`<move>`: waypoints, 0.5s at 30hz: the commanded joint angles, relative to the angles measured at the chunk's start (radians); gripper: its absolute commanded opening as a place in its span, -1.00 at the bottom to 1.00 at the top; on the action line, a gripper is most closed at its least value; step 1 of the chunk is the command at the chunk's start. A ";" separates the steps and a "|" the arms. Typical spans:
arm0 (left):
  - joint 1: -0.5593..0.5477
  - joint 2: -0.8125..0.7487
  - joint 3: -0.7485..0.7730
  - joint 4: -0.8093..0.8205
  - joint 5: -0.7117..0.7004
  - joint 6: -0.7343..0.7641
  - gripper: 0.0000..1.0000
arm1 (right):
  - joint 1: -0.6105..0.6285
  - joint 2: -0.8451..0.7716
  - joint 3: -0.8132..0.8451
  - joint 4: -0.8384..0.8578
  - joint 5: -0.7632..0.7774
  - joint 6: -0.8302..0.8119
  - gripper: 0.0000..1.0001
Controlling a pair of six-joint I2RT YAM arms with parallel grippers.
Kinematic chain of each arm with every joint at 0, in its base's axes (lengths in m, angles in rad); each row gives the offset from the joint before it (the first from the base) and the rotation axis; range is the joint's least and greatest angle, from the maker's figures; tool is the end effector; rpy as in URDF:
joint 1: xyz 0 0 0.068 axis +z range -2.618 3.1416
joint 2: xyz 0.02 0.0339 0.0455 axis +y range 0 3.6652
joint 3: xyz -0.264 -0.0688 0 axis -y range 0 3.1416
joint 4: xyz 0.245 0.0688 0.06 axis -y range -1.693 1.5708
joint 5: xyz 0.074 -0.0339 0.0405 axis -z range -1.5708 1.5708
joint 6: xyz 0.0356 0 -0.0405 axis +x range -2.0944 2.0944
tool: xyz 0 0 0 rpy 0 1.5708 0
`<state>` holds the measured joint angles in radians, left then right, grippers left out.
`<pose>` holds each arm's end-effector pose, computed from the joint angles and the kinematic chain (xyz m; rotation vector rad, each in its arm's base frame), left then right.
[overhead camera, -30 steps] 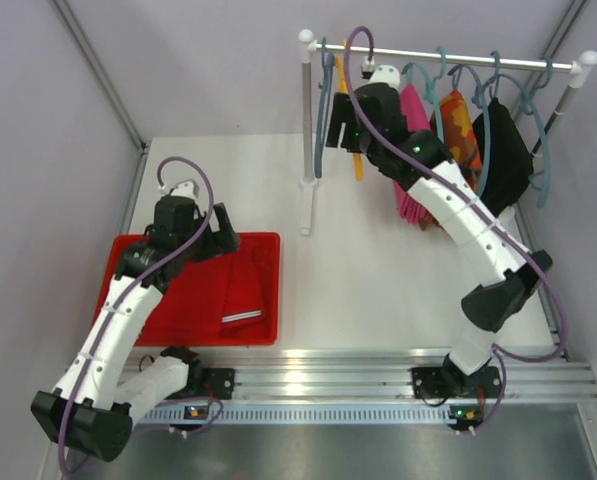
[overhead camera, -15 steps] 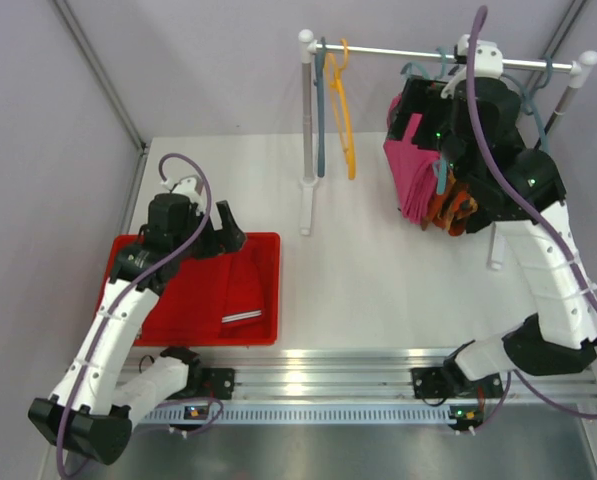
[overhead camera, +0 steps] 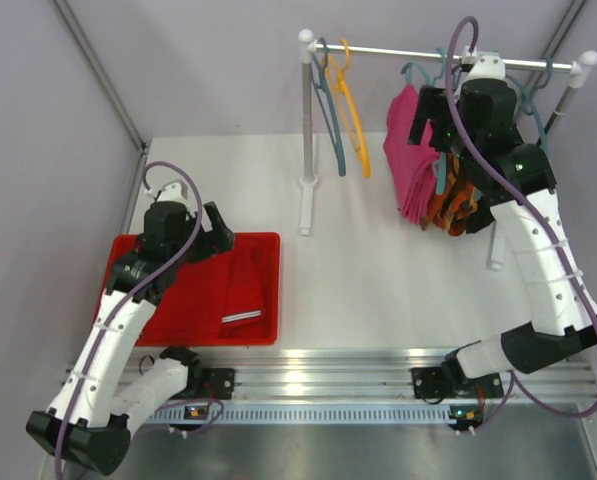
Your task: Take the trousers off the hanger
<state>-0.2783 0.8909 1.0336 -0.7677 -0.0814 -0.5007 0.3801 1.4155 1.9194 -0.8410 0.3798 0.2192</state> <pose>0.1708 -0.0458 0.3490 -0.2916 2.1958 -0.3468 0.2517 0.0864 0.5098 0.1036 1.8805 0.0479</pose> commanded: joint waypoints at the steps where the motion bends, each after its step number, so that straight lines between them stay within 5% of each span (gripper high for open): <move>1: 0.004 0.000 -0.038 0.024 -0.118 -0.097 0.96 | -0.050 0.006 -0.010 0.098 -0.057 -0.034 0.93; 15: 0.005 -0.036 -0.144 0.137 -0.051 -0.159 0.96 | -0.153 -0.006 -0.261 0.402 -0.226 -0.106 0.75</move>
<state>-0.2779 0.9085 0.9054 -0.7326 -0.1459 -0.6483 0.2512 1.4296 1.6863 -0.5941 0.2310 0.1463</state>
